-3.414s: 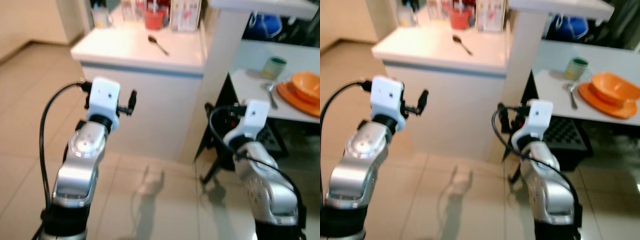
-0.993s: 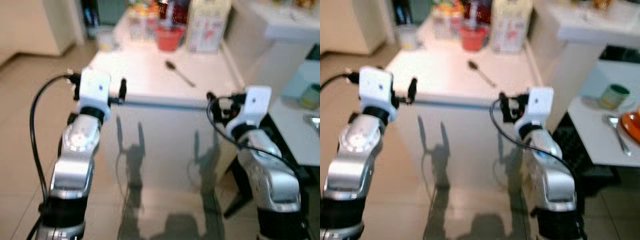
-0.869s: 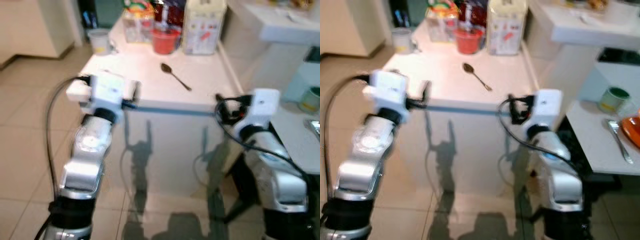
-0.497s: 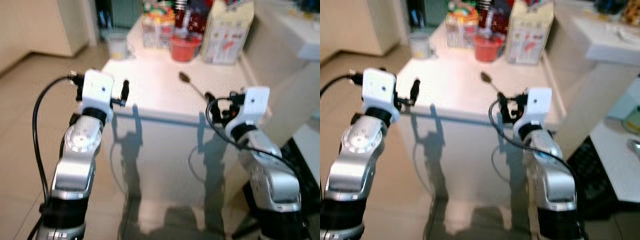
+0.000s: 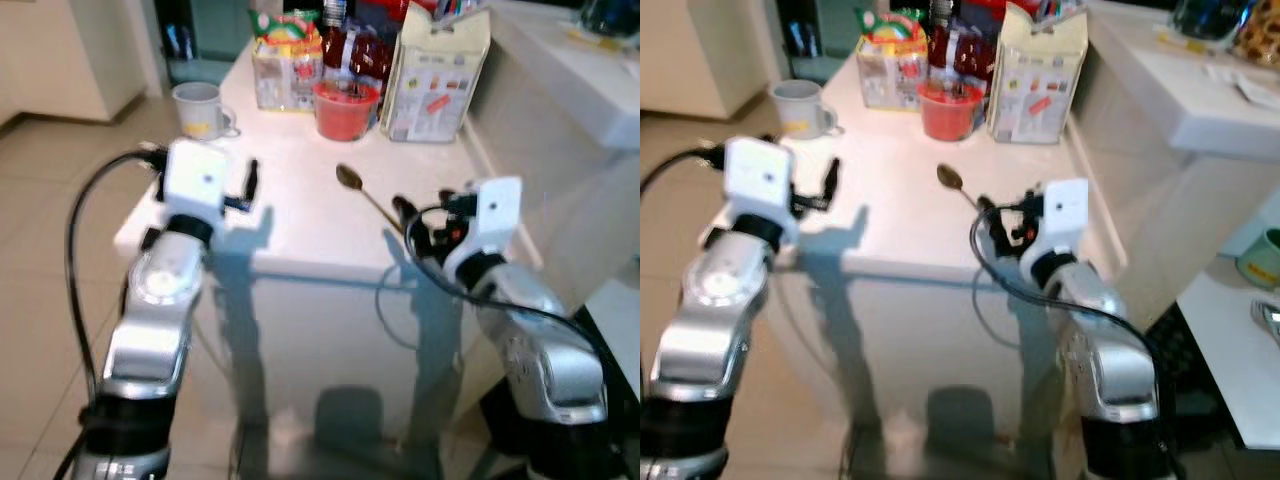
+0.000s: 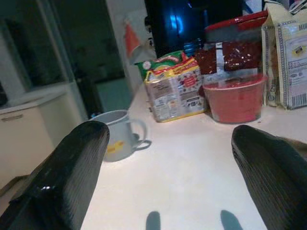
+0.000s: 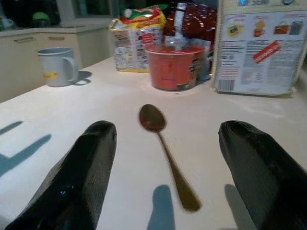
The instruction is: Setting the table
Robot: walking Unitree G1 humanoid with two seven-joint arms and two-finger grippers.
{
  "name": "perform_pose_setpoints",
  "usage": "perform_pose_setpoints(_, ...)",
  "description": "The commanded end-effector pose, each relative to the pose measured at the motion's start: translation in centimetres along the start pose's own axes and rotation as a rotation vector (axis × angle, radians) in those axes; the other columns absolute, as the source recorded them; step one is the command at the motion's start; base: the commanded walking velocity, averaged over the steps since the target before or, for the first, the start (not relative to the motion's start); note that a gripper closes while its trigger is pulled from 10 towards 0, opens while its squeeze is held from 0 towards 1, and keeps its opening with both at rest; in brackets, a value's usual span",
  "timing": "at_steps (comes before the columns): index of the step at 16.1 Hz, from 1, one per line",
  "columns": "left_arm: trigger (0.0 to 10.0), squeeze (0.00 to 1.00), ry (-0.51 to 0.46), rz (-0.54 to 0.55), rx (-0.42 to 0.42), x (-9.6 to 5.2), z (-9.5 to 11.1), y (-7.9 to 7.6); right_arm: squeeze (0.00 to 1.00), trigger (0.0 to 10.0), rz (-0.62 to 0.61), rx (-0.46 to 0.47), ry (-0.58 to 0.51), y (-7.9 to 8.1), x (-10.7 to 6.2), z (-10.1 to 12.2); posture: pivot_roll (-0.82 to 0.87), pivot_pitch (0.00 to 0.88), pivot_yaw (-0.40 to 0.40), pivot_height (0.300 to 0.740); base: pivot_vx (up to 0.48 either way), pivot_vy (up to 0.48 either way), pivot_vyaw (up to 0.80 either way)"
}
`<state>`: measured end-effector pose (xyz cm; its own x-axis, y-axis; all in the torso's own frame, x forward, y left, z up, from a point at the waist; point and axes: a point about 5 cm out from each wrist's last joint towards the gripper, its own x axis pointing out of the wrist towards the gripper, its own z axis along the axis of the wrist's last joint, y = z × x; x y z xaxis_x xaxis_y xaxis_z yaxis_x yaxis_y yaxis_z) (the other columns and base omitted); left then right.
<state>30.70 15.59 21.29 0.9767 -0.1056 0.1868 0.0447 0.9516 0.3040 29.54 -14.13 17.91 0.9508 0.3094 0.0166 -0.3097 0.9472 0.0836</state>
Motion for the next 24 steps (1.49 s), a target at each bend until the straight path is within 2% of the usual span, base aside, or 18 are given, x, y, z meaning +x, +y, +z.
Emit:
perform_pose_setpoints(1,10.0,0.0,-0.016,-0.025,-0.006,0.2,0.5,-0.7,0.0,10.0,-0.019,-0.004,-0.002,-1.0,-0.3,0.4,0.01,0.0,-0.056,0.74,0.382,0.0,0.0)
perform_pose_setpoints(3,10.0,0.0,-0.018,-0.021,-0.003,0.3,0.6,-0.6,0.0,10.0,0.014,0.003,0.015,-0.6,-0.4,0.3,0.01,0.0,-0.056,0.74,0.379,0.0,0.69)
perform_pose_setpoints(6,10.0,0.0,-0.003,-0.049,0.011,0.0,0.5,-0.7,0.0,10.0,0.001,0.019,0.018,-1.1,-0.8,0.3,0.0,0.0,-0.048,0.74,0.204,0.0,0.0)
perform_pose_setpoints(10,10.0,0.0,0.043,-0.114,0.049,-0.8,-0.2,-1.4,0.0,10.0,0.001,0.021,0.03,-1.8,-1.1,0.1,0.01,0.0,-0.042,0.74,0.0,0.0,0.0)
perform_pose_setpoints(11,10.0,0.0,0.065,-0.133,0.061,-1.4,-0.7,-1.6,0.0,10.0,-0.004,0.025,0.036,-1.9,-1.1,-0.3,0.01,0.0,-0.037,0.74,0.0,0.0,0.0)
perform_pose_setpoints(12,10.0,0.0,0.073,-0.144,0.064,-1.8,-1.0,-1.8,0.55,10.0,-0.014,0.028,0.04,-2.1,-0.9,-0.5,0.01,0.0,-0.036,0.74,0.0,0.0,0.0)
perform_pose_setpoints(13,10.0,0.0,0.085,-0.16,0.055,-2.1,-1.2,-1.8,1.0,10.0,-0.01,0.027,0.051,-2.4,-0.4,-0.4,0.0,0.0,-0.033,0.74,0.0,0.0,0.0)
perform_pose_setpoints(16,10.0,0.0,0.094,-0.224,0.033,-2.6,-1.0,-2.3,1.0,10.0,0.011,-0.001,0.1,-3.3,0.9,-0.1,0.0,0.0,-0.022,0.74,0.0,0.0,0.0)
perform_pose_setpoints(18,10.0,0.0,0.118,-0.363,0.01,-3.4,-1.3,-3.3,1.0,10.0,0.025,-0.025,0.162,-4.5,2.9,0.2,0.0,0.0,-0.015,0.74,0.0,0.0,0.0)
perform_pose_setpoints(19,10.0,0.0,0.126,-0.438,0.012,-3.9,-1.4,-3.9,1.0,10.0,0.066,-0.044,0.203,-4.8,4.0,0.3,0.0,0.0,-0.017,0.74,0.0,0.0,0.0)
perform_pose_setpoints(20,10.0,0.0,0.129,-0.461,0.008,-4.1,-1.5,-4.1,1.0,10.0,0.085,-0.053,0.23,-4.9,4.4,0.2,0.0,0.0,-0.016,0.74,0.0,0.0,0.0)
perform_pose_setpoints(21,10.0,0.0,0.138,-0.503,-0.003,-4.4,-1.5,-4.5,1.0,10.0,0.145,-0.076,0.301,-5.1,5.2,-0.1,0.0,0.0,-0.017,0.74,0.0,0.0,0.0)
perform_pose_setpoints(24,10.0,0.0,0.149,-0.575,-0.03,-4.7,-1.1,-5.0,1.0,10.0,0.235,-0.096,0.389,-5.3,6.6,-0.1,0.01,0.0,-0.021,0.74,0.0,0.0,0.0)
